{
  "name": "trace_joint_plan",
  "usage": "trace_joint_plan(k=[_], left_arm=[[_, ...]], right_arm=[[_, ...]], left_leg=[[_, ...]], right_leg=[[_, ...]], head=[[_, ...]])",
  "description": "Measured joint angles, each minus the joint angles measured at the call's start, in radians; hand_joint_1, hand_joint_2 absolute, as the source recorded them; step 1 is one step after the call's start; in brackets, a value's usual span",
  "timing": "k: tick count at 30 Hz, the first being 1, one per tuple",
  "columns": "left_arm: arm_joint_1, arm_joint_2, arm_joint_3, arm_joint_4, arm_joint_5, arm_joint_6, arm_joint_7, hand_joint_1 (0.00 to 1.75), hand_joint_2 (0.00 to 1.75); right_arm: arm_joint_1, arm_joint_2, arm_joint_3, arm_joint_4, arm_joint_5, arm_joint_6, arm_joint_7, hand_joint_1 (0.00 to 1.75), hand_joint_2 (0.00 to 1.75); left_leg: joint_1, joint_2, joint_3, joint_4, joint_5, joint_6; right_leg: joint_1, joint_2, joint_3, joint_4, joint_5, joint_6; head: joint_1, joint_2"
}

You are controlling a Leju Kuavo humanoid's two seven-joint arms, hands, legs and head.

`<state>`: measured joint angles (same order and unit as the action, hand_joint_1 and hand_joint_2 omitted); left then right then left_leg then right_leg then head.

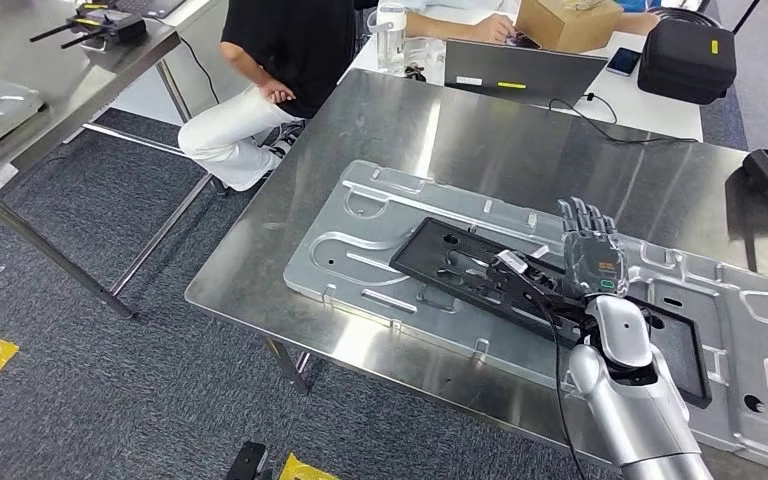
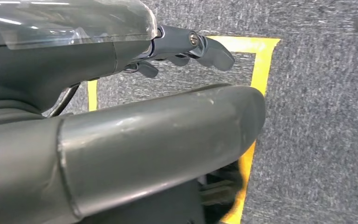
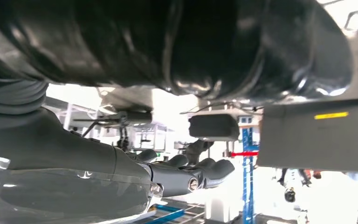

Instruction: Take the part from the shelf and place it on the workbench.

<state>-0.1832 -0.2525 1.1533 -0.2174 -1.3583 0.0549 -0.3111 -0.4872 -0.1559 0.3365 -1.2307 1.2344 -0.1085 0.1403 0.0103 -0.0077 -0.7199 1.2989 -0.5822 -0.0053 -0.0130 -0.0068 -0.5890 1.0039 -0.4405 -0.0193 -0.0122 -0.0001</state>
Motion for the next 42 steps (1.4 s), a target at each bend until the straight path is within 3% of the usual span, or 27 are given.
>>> trace_joint_plan(k=[1,2,4,5,6,10,12,14,15,16,17,20,22,25,26,28,30,31,32,33,35,36,37,40,41,42], left_arm=[[0.001,0.000,0.000,0.000,0.001,0.000,0.001,0.00,0.00],[0.001,0.000,0.000,0.000,0.001,0.000,0.001,0.00,0.00],[0.000,0.002,-0.002,0.000,0.005,0.000,0.001,0.00,0.00],[-0.002,0.002,-0.004,0.000,0.007,0.000,0.001,0.00,0.00],[-0.002,0.002,-0.006,0.000,0.010,-0.001,0.000,0.00,0.00],[-0.001,0.002,-0.015,0.000,0.024,0.000,-0.001,0.00,0.00],[-0.001,0.002,-0.018,0.000,0.031,0.001,-0.004,0.00,0.00],[0.001,0.002,-0.019,0.000,0.037,0.003,-0.006,0.00,0.00],[0.003,0.002,-0.020,0.000,0.042,0.004,-0.007,0.00,0.00],[0.005,0.002,-0.020,0.000,0.046,0.004,-0.009,0.00,0.00],[0.006,0.002,-0.021,0.000,0.049,0.002,-0.011,0.00,0.00],[0.006,0.002,-0.022,0.000,0.058,-0.006,-0.020,0.00,0.00],[0.006,0.001,-0.023,0.000,0.063,-0.009,-0.023,0.00,0.00],[0.007,0.001,-0.024,0.000,0.067,-0.010,-0.023,0.00,0.00],[0.007,0.001,-0.024,0.000,0.068,-0.010,-0.023,0.00,0.00],[0.007,0.001,-0.024,0.000,0.070,-0.010,-0.022,0.00,0.00],[0.008,0.001,-0.025,0.000,0.071,-0.010,-0.021,0.00,0.00],[0.008,0.002,-0.025,0.000,0.072,-0.010,-0.020,0.00,0.00],[0.008,0.002,-0.025,0.000,0.072,-0.010,-0.019,0.00,0.00],[0.008,0.002,-0.025,0.000,0.073,-0.009,-0.018,0.00,0.00],[0.006,0.003,-0.025,0.000,0.074,-0.008,-0.017,0.00,0.00],[0.005,0.003,-0.026,0.000,0.075,-0.008,-0.017,0.00,0.00],[0.004,0.003,-0.026,0.000,0.076,-0.008,-0.017,0.00,0.00],[0.007,0.003,-0.028,0.000,0.081,-0.006,-0.017,0.00,0.00],[0.006,0.003,-0.028,0.000,0.082,-0.006,-0.017,0.00,0.00],[0.006,0.003,-0.028,0.000,0.083,-0.005,-0.017,0.00,0.00]], right_arm=[[0.001,0.002,0.003,0.001,-0.001,0.001,0.001,0.00,0.00],[0.001,0.005,0.005,0.001,-0.002,0.001,0.003,0.00,0.00],[0.000,0.009,0.011,0.002,-0.006,0.006,0.004,0.00,0.00],[-0.001,0.010,0.013,0.002,-0.011,0.010,0.006,0.00,0.00],[-0.002,0.012,0.017,0.003,-0.017,0.014,0.007,0.00,0.00],[-0.001,0.019,0.029,-0.002,-0.044,-0.009,0.011,0.00,0.00],[0.002,0.021,0.031,-0.018,-0.051,-0.040,0.013,0.00,0.00],[0.012,0.022,0.031,-0.043,-0.054,-0.071,0.017,0.00,0.00],[0.022,0.021,0.031,-0.058,-0.053,-0.086,0.019,0.00,0.00],[0.034,0.021,0.031,-0.079,-0.052,-0.106,0.021,0.00,0.00],[0.045,0.021,0.031,-0.099,-0.049,-0.125,0.022,0.00,0.00],[0.069,0.021,0.029,-0.164,-0.036,-0.177,0.022,0.00,0.00],[0.085,0.021,0.028,-0.202,-0.031,-0.197,0.021,0.00,0.00],[0.111,0.021,0.027,-0.248,-0.022,-0.207,0.017,0.00,0.00],[0.117,0.022,0.027,-0.261,-0.019,-0.210,0.014,0.00,0.00],[0.126,0.023,0.027,-0.280,-0.016,-0.213,0.011,0.00,0.00],[0.140,0.024,0.027,-0.293,-0.011,-0.215,0.009,0.00,0.00],[0.148,0.024,0.027,-0.298,-0.007,-0.216,0.009,0.00,0.00],[0.155,0.025,0.027,-0.303,-0.004,-0.218,0.009,0.00,0.00],[0.161,0.026,0.027,-0.308,0.000,-0.219,0.009,0.00,0.00],[0.168,0.027,0.027,-0.320,0.003,-0.223,0.009,0.00,0.00],[0.171,0.027,0.027,-0.325,0.005,-0.225,0.009,0.00,0.00],[0.173,0.028,0.027,-0.329,0.006,-0.229,0.009,0.00,0.44],[0.189,0.031,0.027,-0.341,0.015,-0.249,0.008,0.00,1.75],[0.200,0.033,0.027,-0.347,0.019,-0.260,0.007,0.00,1.75],[0.210,0.034,0.027,-0.354,0.025,-0.273,0.006,0.00,1.75]], left_leg=[[0.001,0.000,-0.007,0.006,0.012,-0.001],[0.001,0.001,0.007,-0.028,0.042,-0.001],[0.001,0.002,0.069,-0.163,0.113,0.002],[0.000,0.002,0.094,-0.216,0.132,0.006],[-0.001,0.002,0.108,-0.247,0.138,0.011],[-0.002,0.001,0.112,-0.264,0.141,0.032],[0.002,0.002,0.114,-0.270,0.145,0.043],[0.001,0.002,0.114,-0.270,0.144,0.047],[0.001,0.002,0.114,-0.270,0.144,0.048],[0.001,0.001,0.114,-0.269,0.145,0.048],[0.001,0.001,0.115,-0.268,0.145,0.048],[-0.001,0.000,0.114,-0.264,0.145,0.043],[-0.003,0.000,0.111,-0.265,0.147,0.034],[-0.003,-0.001,0.108,-0.266,0.142,0.016],[-0.003,-0.001,0.100,-0.247,0.123,0.011],[-0.001,0.001,0.063,-0.146,0.047,0.004],[0.001,0.002,0.024,-0.020,-0.024,-0.002],[0.001,0.002,0.024,0.006,-0.035,-0.004],[0.001,0.002,0.044,-0.007,-0.029,-0.004],[0.001,0.002,0.083,-0.057,-0.009,-0.002],[-0.001,0.001,0.176,-0.199,0.031,0.006],[-0.003,0.001,0.204,-0.246,0.042,0.011],[-0.006,0.000,0.215,-0.271,0.048,0.016],[-0.007,0.002,0.204,-0.281,0.075,0.035],[-0.006,0.003,0.198,-0.286,0.088,0.043],[-0.003,0.005,0.188,-0.291,0.102,0.049]], right_leg=[[0.000,0.000,0.000,0.002,-0.002,0.000],[0.000,0.001,0.000,0.006,-0.004,0.002],[0.001,0.002,0.000,0.017,-0.013,0.009],[0.003,0.002,-0.002,0.023,-0.017,0.013],[0.005,0.002,-0.004,0.028,-0.020,0.018],[0.004,0.002,-0.011,0.039,-0.029,0.036],[0.000,0.003,-0.043,0.115,-0.077,0.046],[-0.001,0.004,-0.106,0.249,-0.140,0.053],[-0.001,0.004,-0.131,0.299,-0.155,0.054],[-0.001,0.004,-0.140,0.314,-0.150,0.054],[-0.001,0.004,-0.129,0.288,-0.126,0.053],[0.003,0.006,-0.036,0.086,-0.029,0.039],[0.009,0.008,-0.013,0.031,-0.013,0.031],[0.007,0.007,-0.016,0.021,-0.001,0.017],[0.004,0.005,-0.017,0.015,0.006,0.009],[0.001,0.001,-0.025,0.008,0.019,-0.003],[0.002,-0.001,-0.041,0.012,0.029,-0.005],[0.003,-0.001,-0.051,0.015,0.034,-0.005],[0.004,-0.002,-0.061,0.019,0.039,-0.003],[0.004,-0.001,-0.070,0.024,0.044,-0.001],[0.006,-0.001,-0.085,0.033,0.054,0.007],[0.007,0.000,-0.090,0.036,0.060,0.012],[0.007,0.000,-0.092,0.036,0.066,0.019],[0.005,0.002,-0.094,0.026,0.084,0.038],[0.004,0.004,-0.100,0.035,0.066,0.043],[0.002,0.006,-0.111,0.062,0.029,0.048]], head=[[0.000,0.000],[0.000,0.000],[0.000,0.000],[0.000,0.000],[0.001,0.000],[0.002,0.000],[0.002,0.000],[0.002,0.000],[0.002,0.000],[0.002,0.000],[0.002,0.000],[0.002,0.000],[0.002,0.000],[0.001,0.000],[0.001,0.000],[0.000,0.000],[0.000,0.000],[0.000,0.000],[0.000,0.000],[0.000,0.000],[0.000,0.000],[0.001,0.000],[0.001,0.000],[0.002,0.000],[0.002,0.000],[0.003,0.000]])
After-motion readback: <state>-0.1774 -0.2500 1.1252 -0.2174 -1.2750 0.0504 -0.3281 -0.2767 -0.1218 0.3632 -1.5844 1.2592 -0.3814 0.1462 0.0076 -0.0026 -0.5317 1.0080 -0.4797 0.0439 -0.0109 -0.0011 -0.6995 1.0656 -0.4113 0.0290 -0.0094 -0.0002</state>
